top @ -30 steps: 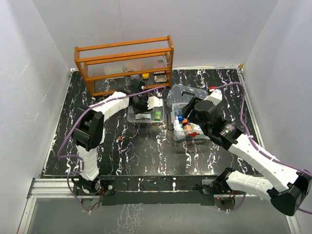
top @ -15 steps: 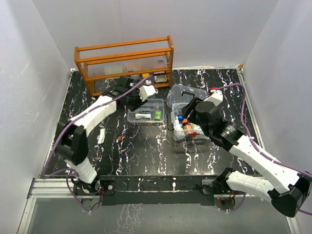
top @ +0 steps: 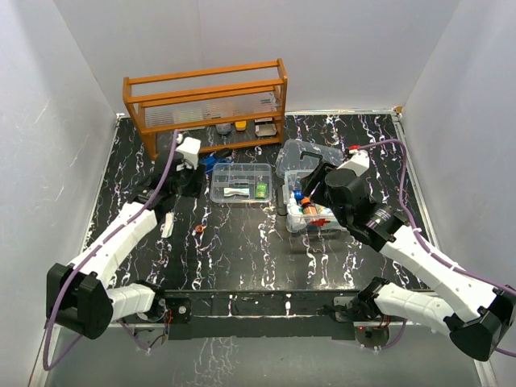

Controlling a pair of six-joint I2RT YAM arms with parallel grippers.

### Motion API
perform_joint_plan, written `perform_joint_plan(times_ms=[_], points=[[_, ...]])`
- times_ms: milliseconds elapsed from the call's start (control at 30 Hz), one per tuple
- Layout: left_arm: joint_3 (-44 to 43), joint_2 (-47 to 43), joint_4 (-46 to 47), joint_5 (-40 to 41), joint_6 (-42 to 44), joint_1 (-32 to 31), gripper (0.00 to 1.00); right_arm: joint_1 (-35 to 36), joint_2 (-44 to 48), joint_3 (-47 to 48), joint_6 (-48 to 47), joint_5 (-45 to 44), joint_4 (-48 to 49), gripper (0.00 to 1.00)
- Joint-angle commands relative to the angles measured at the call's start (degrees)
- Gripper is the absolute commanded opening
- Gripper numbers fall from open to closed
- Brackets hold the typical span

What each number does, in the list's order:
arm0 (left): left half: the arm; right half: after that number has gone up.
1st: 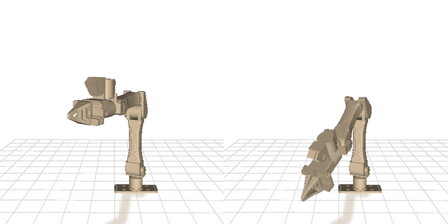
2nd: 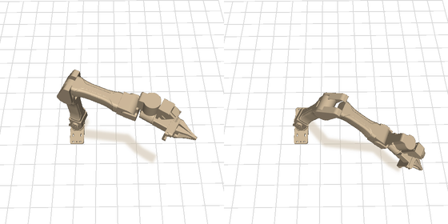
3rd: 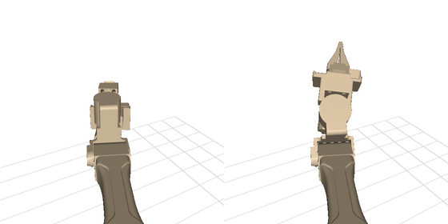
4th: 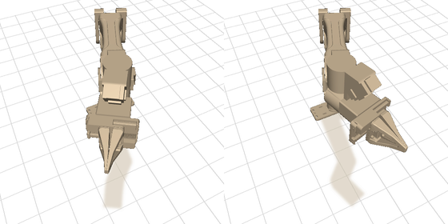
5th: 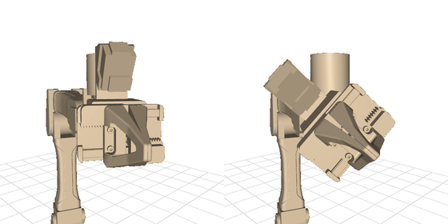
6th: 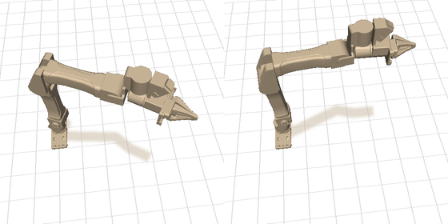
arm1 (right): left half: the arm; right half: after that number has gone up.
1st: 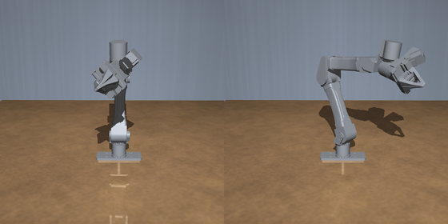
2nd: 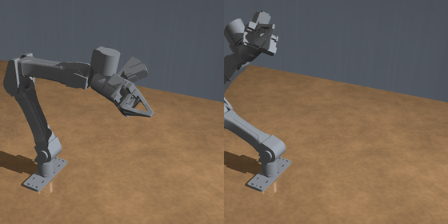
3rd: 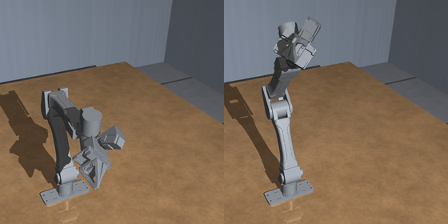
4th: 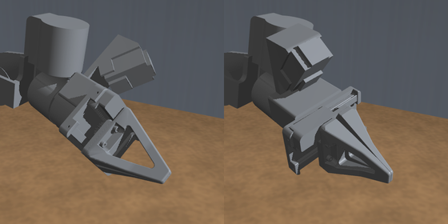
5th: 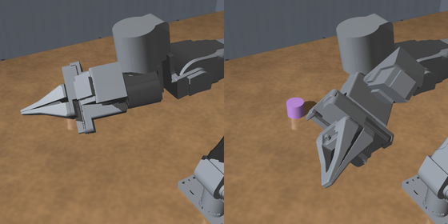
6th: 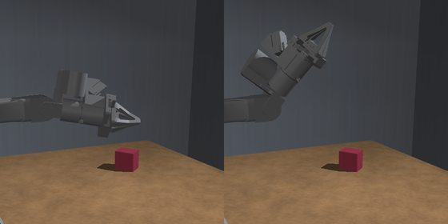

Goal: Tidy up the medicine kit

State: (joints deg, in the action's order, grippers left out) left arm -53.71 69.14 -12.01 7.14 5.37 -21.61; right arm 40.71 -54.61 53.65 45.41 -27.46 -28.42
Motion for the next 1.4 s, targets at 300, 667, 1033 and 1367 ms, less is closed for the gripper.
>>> perform_joint_plan(times_ms=[300, 667, 1033, 1367], points=[[10.2, -0.7, -10.0, 11.2, -31.4, 10.4, 0.57, -0.3, 0.0, -0.4, 0.6, -1.9, 3.1, 0.52], [14.2, 5.0, -9.3, 10.7, -30.5, 14.6, 0.42, -0.4, 0.9, -0.3, -2.3, -10.4, -0.7, 0.53], [13.2, 9.0, -6.7, 9.3, -25.0, 14.8, 0.38, -0.4, 0.2, -0.1, -2.8, -11.2, 0.0, 0.53], [12.6, 12.6, -6.1, 8.4, -24.1, 14.8, 0.30, -0.4, 0.7, -1.4, -2.9, -9.9, 1.7, 0.53]])
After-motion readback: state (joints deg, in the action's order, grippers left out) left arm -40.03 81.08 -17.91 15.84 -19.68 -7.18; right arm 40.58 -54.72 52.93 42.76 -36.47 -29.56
